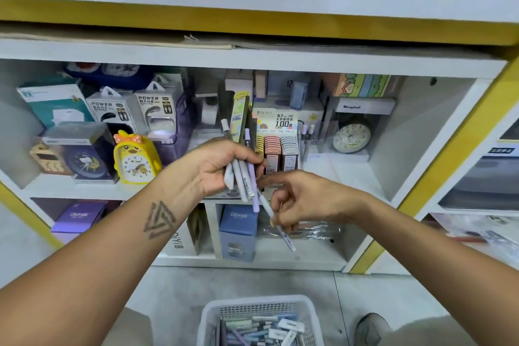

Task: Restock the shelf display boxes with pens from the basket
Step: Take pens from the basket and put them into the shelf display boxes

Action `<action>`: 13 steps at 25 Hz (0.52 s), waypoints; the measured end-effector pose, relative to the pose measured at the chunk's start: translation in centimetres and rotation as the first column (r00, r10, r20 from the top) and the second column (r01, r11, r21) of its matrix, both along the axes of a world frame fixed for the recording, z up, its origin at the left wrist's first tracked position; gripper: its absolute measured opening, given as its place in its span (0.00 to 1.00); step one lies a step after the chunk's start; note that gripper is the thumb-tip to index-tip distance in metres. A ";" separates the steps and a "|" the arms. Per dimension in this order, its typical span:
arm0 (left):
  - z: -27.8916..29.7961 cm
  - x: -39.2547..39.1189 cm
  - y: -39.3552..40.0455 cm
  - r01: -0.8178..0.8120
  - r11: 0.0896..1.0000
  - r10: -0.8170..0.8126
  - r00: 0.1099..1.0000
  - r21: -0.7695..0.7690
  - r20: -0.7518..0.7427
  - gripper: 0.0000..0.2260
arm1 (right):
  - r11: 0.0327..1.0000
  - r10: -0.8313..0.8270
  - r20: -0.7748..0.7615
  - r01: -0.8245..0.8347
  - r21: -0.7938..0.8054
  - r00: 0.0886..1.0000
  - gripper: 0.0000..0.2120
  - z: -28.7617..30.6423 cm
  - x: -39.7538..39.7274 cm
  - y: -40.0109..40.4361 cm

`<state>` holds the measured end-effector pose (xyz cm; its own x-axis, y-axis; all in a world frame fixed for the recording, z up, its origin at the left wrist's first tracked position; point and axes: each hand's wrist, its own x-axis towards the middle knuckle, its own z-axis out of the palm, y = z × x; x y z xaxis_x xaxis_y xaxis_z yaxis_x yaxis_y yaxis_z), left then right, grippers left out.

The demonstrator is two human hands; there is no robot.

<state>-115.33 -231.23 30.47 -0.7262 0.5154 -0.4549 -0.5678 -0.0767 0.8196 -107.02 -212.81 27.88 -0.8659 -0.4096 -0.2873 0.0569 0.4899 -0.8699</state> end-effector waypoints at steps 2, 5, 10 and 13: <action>0.1 0.2 0.4 0.031 1.000 -0.031 0.999 -0.004 -0.015 0.04 | 0.993 0.071 0.028 -0.073 0.092 0.997 0.33 -0.1 0.5 0.6; 0.5 -0.1 0.4 0.042 0.999 -0.042 0.999 0.007 -0.024 0.04 | 0.991 0.061 0.043 -0.065 0.113 0.997 0.40 -0.2 1.3 1.4; 0.5 0.1 0.6 0.051 0.998 -0.051 0.999 0.025 -0.004 0.06 | 0.991 -0.133 -0.041 0.132 -0.027 0.990 0.46 0.3 0.9 3.0; 0.4 0.5 1.3 0.065 0.998 -0.065 0.998 -0.002 -0.011 0.08 | 0.956 -0.292 -0.233 0.293 -0.030 0.928 0.38 1.5 0.0 4.9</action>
<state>-114.85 -229.97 30.91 -0.6962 0.5613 -0.4475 -0.5622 -0.0386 0.8261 -107.03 -207.90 29.34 -0.9898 -0.1270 -0.0649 -0.0051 0.4866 -0.8736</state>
